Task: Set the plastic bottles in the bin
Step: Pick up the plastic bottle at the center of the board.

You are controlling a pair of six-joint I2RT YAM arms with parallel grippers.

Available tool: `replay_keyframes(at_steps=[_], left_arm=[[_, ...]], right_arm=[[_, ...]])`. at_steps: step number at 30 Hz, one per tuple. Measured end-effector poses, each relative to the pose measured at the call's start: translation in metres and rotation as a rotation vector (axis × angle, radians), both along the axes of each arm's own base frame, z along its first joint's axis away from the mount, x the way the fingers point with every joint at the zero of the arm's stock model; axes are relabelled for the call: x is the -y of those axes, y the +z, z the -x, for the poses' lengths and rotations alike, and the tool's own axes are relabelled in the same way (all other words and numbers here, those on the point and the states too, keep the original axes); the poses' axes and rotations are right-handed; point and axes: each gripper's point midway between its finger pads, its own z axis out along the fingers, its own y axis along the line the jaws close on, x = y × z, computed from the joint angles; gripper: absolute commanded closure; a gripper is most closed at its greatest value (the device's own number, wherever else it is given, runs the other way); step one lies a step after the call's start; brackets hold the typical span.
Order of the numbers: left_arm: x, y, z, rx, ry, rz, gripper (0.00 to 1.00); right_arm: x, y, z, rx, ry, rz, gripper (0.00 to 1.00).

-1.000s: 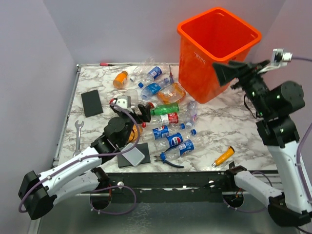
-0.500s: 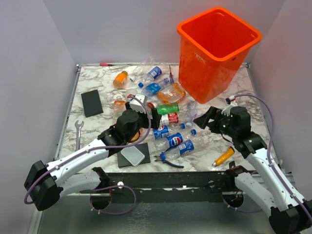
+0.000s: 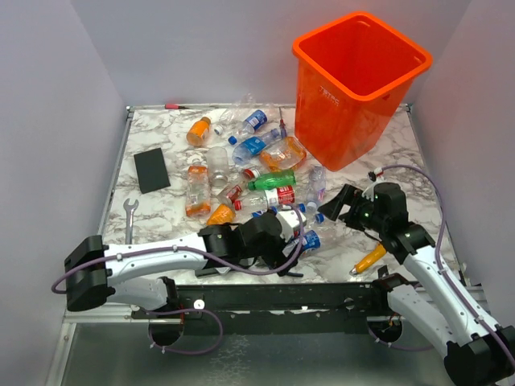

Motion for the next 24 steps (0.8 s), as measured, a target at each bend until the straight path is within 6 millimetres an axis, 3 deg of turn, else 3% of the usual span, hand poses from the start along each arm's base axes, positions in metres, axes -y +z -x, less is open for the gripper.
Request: replay_keyframes(at_steps=[5, 7, 11, 16, 20, 24], left_arm=[[0.008, -0.027, 0.006, 0.048, -0.111, -0.161, 0.16], [0.012, -0.037, 0.002, 0.07, -0.137, -0.219, 0.22], [0.019, -0.057, -0.009, 0.104, -0.158, -0.322, 0.25], [0.021, -0.082, -0.016, 0.115, -0.182, -0.424, 0.32], [0.022, -0.09, -0.017, 0.114, -0.194, -0.459, 0.41], [0.024, -0.097, -0.019, 0.112, -0.201, -0.48, 0.56]], right_arm=[[0.003, 0.009, 0.002, 0.031, -0.017, -0.011, 0.09], [0.004, 0.015, 0.004, 0.046, -0.023, -0.014, 0.09], [0.007, 0.028, 0.006, 0.076, -0.038, -0.02, 0.09], [0.011, 0.029, 0.008, 0.08, -0.051, -0.014, 0.09], [0.013, 0.027, 0.011, 0.069, -0.059, -0.005, 0.09], [0.015, 0.032, 0.012, 0.078, -0.065, -0.003, 0.09]])
